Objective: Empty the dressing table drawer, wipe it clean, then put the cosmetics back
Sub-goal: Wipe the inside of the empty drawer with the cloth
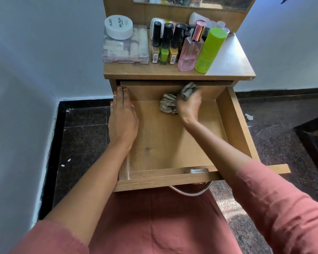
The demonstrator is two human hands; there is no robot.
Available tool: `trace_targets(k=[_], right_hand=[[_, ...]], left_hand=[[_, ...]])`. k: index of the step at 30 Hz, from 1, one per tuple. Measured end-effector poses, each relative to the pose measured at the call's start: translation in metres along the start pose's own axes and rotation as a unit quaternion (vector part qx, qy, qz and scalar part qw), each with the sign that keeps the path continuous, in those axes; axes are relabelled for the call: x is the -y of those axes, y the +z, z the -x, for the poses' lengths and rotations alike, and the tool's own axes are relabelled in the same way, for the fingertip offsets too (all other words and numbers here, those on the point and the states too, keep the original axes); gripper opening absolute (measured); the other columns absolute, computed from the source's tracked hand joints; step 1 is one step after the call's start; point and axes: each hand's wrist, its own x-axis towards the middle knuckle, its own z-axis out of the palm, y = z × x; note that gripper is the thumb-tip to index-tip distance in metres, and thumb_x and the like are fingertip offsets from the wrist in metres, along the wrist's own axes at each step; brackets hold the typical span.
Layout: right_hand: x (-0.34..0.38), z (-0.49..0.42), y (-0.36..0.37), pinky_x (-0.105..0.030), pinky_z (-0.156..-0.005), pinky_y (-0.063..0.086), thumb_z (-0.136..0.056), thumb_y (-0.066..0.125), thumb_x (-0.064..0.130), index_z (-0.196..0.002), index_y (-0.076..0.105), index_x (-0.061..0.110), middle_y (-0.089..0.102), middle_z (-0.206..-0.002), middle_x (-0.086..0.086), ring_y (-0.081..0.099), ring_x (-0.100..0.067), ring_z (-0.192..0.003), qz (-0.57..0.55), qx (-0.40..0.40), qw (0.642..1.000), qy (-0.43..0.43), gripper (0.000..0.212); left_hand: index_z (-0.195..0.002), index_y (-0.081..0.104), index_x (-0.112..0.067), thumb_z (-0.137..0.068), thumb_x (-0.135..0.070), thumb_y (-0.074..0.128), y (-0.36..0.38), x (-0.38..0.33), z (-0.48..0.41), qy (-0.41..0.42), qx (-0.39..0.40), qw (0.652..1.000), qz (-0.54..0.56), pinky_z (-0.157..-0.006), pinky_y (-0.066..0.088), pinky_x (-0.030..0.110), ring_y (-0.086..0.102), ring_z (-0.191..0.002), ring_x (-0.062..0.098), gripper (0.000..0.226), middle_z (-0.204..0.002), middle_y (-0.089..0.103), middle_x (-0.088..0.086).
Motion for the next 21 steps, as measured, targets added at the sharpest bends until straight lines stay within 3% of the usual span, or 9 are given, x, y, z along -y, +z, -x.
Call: trace_targets(k=[3, 6, 8, 10, 12, 16, 18, 21], right_hand=[[0.01, 0.022, 0.031, -0.041, -0.099, 0.036, -0.081, 0.051, -0.005, -0.118, 0.042, -0.009, 0.048, -0.121, -0.027, 0.045, -0.037, -0.115, 0.019, 0.067, 0.992, -0.11, 0.038], [0.018, 0.038, 0.047, -0.034, -0.093, 0.04, -0.079, 0.05, -0.011, -0.115, 0.045, -0.005, 0.046, -0.12, -0.024, 0.043, -0.032, -0.111, 0.043, 0.128, 0.964, -0.229, 0.037], [0.018, 0.041, 0.047, -0.03, -0.086, 0.042, -0.077, 0.048, -0.012, -0.113, 0.046, -0.003, 0.047, -0.118, -0.022, 0.047, -0.031, -0.107, 0.052, 0.14, 0.954, -0.259, 0.037], [0.014, 0.036, 0.041, -0.038, -0.087, 0.045, -0.075, 0.047, -0.013, -0.111, 0.047, -0.001, 0.048, -0.117, -0.022, 0.049, -0.033, -0.105, 0.067, 0.142, 0.95, -0.27, 0.038], [0.006, 0.027, 0.03, -0.041, -0.091, 0.043, -0.075, 0.047, -0.013, -0.115, 0.045, 0.0, 0.047, -0.122, -0.022, 0.048, -0.035, -0.11, 0.083, 0.135, 0.954, -0.254, 0.042], [-0.015, 0.006, -0.01, -0.022, -0.097, 0.024, -0.086, 0.044, -0.007, -0.137, 0.026, 0.002, 0.033, -0.143, -0.017, 0.037, -0.029, -0.128, 0.114, 0.077, 0.98, -0.144, 0.055], [-0.025, -0.01, -0.031, -0.019, -0.103, 0.013, -0.089, 0.038, -0.007, -0.141, 0.014, -0.003, 0.022, -0.149, -0.018, 0.026, -0.028, -0.137, 0.116, 0.023, 0.99, -0.081, 0.058], [-0.03, -0.026, -0.052, -0.029, -0.102, 0.023, -0.088, 0.037, -0.006, -0.136, 0.021, -0.006, 0.027, -0.143, -0.022, 0.031, -0.032, -0.131, 0.121, -0.058, 0.991, -0.007, 0.051]], left_hand=[[-0.146, 0.015, -0.008, -0.1, -0.015, 0.022, 0.0, 0.0, 0.0, 0.001, 0.0, 1.0, 0.002, -0.119, 0.01, 0.035, 0.009, -0.145, 0.023, 0.047, -0.156, 0.009, 0.009], [-0.146, 0.015, -0.008, -0.101, -0.015, 0.023, -0.001, 0.0, 0.0, 0.003, -0.004, 1.0, -0.001, -0.119, 0.01, 0.035, 0.01, -0.145, 0.024, 0.047, -0.156, 0.011, 0.01], [-0.146, 0.015, -0.008, -0.101, -0.015, 0.023, -0.002, 0.001, 0.0, 0.003, -0.006, 1.0, -0.005, -0.119, 0.011, 0.036, 0.011, -0.144, 0.025, 0.047, -0.156, 0.011, 0.01], [-0.146, 0.016, -0.008, -0.101, -0.015, 0.024, -0.002, 0.001, 0.0, 0.002, -0.003, 1.0, -0.007, -0.118, 0.011, 0.037, 0.011, -0.144, 0.026, 0.047, -0.156, 0.011, 0.01], [-0.146, 0.017, -0.007, -0.1, -0.014, 0.024, -0.002, 0.001, 0.0, -0.001, -0.001, 1.0, -0.006, -0.118, 0.011, 0.037, 0.01, -0.144, 0.026, 0.047, -0.156, 0.011, 0.01], [-0.146, 0.016, -0.007, -0.1, -0.012, 0.023, -0.002, 0.001, 0.001, 0.003, -0.001, 1.0, -0.007, -0.118, 0.008, 0.035, 0.009, -0.145, 0.025, 0.046, -0.156, 0.011, 0.01], [-0.146, 0.015, -0.008, -0.1, -0.013, 0.023, -0.001, 0.001, 0.001, 0.0, 0.0, 1.0, -0.005, -0.118, 0.008, 0.035, 0.009, -0.145, 0.024, 0.046, -0.156, 0.01, 0.009], [-0.146, 0.015, -0.008, -0.101, -0.013, 0.023, -0.001, 0.0, 0.001, -0.004, 0.002, 1.0, -0.003, -0.119, 0.011, 0.037, 0.008, -0.145, 0.024, 0.047, -0.156, 0.009, 0.008]])
